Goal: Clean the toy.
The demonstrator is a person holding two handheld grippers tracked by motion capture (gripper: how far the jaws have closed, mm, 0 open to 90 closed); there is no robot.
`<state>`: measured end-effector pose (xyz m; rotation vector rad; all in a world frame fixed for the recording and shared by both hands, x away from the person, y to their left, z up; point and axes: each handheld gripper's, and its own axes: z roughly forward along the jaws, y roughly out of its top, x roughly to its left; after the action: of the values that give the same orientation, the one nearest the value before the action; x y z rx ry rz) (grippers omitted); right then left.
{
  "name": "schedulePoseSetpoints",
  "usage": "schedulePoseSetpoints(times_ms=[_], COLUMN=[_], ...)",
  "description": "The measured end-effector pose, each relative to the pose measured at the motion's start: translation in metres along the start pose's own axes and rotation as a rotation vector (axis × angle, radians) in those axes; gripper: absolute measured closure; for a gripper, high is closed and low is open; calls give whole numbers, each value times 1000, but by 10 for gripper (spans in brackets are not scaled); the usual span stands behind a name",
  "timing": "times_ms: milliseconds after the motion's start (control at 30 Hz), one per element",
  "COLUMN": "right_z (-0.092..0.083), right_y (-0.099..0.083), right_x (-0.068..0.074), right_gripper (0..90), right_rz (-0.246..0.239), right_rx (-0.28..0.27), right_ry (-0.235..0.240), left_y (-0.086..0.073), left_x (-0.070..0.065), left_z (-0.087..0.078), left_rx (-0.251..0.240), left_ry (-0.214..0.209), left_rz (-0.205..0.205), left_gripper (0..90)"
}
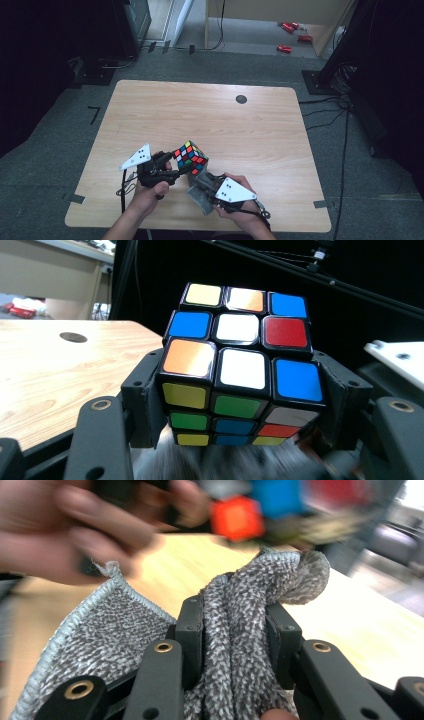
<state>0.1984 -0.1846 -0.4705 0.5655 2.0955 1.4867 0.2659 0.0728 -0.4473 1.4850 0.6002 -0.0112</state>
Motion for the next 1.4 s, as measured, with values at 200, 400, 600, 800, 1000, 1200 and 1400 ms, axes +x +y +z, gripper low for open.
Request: schedulePoseSetpoints(times_ms=[200, 400, 600, 800, 1000, 1200, 1400], right_z=[-9, -4, -1, -8, -6, 5, 9], right_y=[-18, -40, -43, -26, -7, -2, -3], right_x=[-36, -54, -57, -51, -28, -9, -4], right_gripper=[672, 644, 454, 320, 266, 222, 232], right_rz=[148, 245, 275, 238, 117, 55, 5], right_rx=[66, 187, 209, 97, -17, -33, -37], right_ry=[-206, -279, -271, -248, -158, -113, -159], left_y=[-1, -4, -5, -4, -6, -9, -13], left_x=[4, 5, 6, 8, 7, 1, -7], left_z=[0, 3, 4, 3, 7, 15, 25], left_rx=[18, 40, 54, 58, 81, 110, 154], left_ry=[22, 32, 40, 49, 57, 46, 24], left_rz=[-20, -13, -13, -26, -42, -48, -54], left_gripper=[339, 339, 339, 339, 340, 339, 339])
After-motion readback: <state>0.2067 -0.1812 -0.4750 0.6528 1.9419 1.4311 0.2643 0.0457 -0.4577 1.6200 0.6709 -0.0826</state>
